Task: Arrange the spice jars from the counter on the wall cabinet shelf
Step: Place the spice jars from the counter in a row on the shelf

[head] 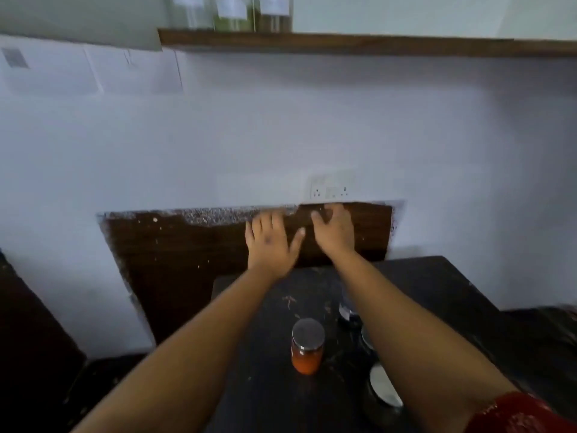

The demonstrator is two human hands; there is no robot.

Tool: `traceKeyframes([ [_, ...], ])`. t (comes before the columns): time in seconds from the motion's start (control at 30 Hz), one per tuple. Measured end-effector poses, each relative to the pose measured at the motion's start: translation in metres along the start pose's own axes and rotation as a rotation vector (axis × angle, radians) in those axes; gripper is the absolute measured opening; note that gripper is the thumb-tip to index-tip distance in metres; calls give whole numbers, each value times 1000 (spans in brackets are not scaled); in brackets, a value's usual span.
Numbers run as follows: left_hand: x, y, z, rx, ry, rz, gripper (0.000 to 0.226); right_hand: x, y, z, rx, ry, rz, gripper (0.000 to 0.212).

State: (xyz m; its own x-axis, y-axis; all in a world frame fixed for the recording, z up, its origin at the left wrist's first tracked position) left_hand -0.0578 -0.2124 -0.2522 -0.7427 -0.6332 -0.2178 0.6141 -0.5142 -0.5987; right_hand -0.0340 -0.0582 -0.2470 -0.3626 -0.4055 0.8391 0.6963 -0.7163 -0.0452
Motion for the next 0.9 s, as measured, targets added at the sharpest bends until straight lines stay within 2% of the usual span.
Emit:
traceKeyframes([
  [0.07,8,62,-51,246,117,203,66,-59,19,-27,122,119,-95,44],
  [0.13,14,106,-82,385,211,358,66,-102,37,-47,228,265,-134,48],
  [0.23,20,134,-97,462,232,414,65,-139,56,-56,252,391,-154,62],
  [0.4,16,154,-107,535,239,448,66,-172,79,-78,404,598,-181,106],
  [0.5,13,166,-114,554,264,459,65,-183,83,-86,419,603,-194,112],
  [0.6,12,178,-118,603,280,489,60,-193,89,-97,453,614,-182,102],
  [0.73,14,186,-115,632,340,502,64,-200,92,-104,467,469,-225,80],
  [0.83,24,189,-117,638,432,552,70,-191,82,-91,315,489,-155,43],
  [0.87,26,190,-117,641,468,571,73,-187,77,-86,257,507,-126,35],
  [0.9,28,190,-118,657,514,585,78,-184,73,-83,238,529,-98,39],
])
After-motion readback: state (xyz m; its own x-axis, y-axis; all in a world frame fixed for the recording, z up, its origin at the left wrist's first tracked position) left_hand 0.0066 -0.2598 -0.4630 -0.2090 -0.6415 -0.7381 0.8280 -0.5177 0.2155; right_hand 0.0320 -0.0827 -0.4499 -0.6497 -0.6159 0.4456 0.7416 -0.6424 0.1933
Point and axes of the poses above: each hand's wrist, its own y-axis away from the middle knuckle, its own z-axis out of the back of the hand, x = y × z, the point moved 6 cm from there along -y, towards the middle knuckle, and after that the axes turned 15 degrees about -z, right-handed, at the moved point
